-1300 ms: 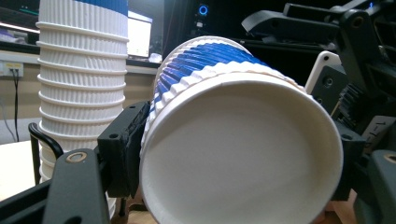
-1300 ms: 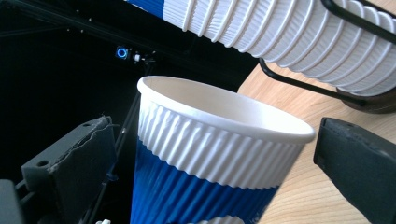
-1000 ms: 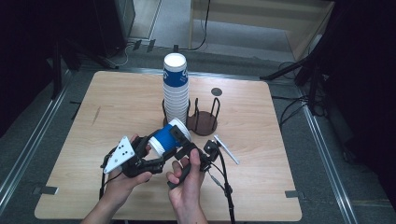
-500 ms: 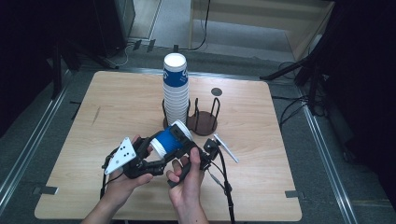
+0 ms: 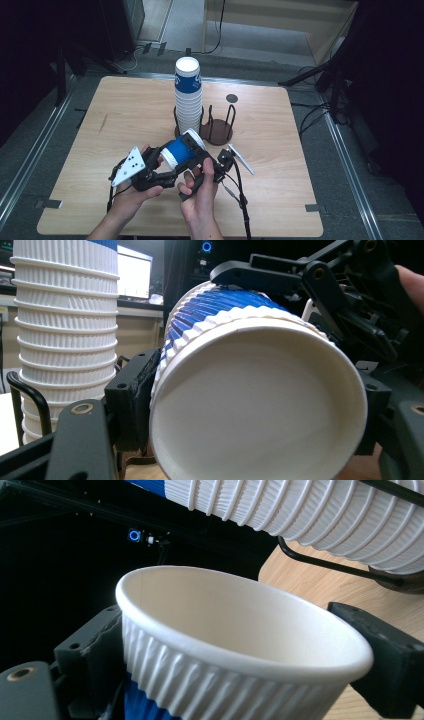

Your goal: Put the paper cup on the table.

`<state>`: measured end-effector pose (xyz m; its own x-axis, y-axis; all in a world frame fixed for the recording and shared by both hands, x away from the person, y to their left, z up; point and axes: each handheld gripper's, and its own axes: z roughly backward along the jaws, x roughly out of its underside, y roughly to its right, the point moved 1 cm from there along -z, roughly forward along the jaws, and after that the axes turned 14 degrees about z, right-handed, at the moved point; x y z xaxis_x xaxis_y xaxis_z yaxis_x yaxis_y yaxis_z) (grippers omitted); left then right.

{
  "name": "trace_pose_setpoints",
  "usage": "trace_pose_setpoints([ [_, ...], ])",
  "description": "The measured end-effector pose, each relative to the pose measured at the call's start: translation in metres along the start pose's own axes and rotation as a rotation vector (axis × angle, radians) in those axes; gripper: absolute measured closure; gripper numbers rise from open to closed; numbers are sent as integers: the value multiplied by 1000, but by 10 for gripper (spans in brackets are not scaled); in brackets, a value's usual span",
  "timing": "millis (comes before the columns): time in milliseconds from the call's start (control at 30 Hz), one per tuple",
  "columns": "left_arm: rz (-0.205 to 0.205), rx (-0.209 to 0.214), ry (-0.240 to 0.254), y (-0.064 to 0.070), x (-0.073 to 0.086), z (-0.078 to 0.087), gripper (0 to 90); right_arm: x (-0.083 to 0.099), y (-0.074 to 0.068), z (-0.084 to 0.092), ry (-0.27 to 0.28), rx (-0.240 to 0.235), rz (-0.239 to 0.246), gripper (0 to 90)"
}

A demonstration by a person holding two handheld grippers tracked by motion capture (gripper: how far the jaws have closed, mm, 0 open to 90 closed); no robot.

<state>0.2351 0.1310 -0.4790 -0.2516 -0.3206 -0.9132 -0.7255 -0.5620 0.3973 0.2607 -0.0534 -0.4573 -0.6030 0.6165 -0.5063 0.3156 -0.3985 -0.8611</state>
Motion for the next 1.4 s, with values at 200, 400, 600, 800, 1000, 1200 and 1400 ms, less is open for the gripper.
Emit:
trace_pose_setpoints([
  [200, -5, -2, 2, 0, 0, 0, 254, 1, 1, 1, 8, -15, -21, 113],
  [400, -6, -2, -3, 0, 0, 0, 249, 1, 2, 2, 5, -20, -26, 124],
  [600, -15, 1, -3, 0, -1, 2, 238, 2, 1, 2, 18, -20, -22, 136],
  [800, 4, -8, -13, 1, -2, 4, 234, 3, 1, 2, 14, -20, -16, 142],
  [1000, 12, -41, -40, 4, -4, 6, 214, 3, 1, 3, 24, -20, -4, 143],
  [1200, -8, -89, -93, 4, -5, 7, 82, 1, 2, 4, 25, -13, 1, 143],
  [1400, -1, -111, -108, 5, -5, 6, 20, 0, 3, 5, 34, -2, 18, 144],
])
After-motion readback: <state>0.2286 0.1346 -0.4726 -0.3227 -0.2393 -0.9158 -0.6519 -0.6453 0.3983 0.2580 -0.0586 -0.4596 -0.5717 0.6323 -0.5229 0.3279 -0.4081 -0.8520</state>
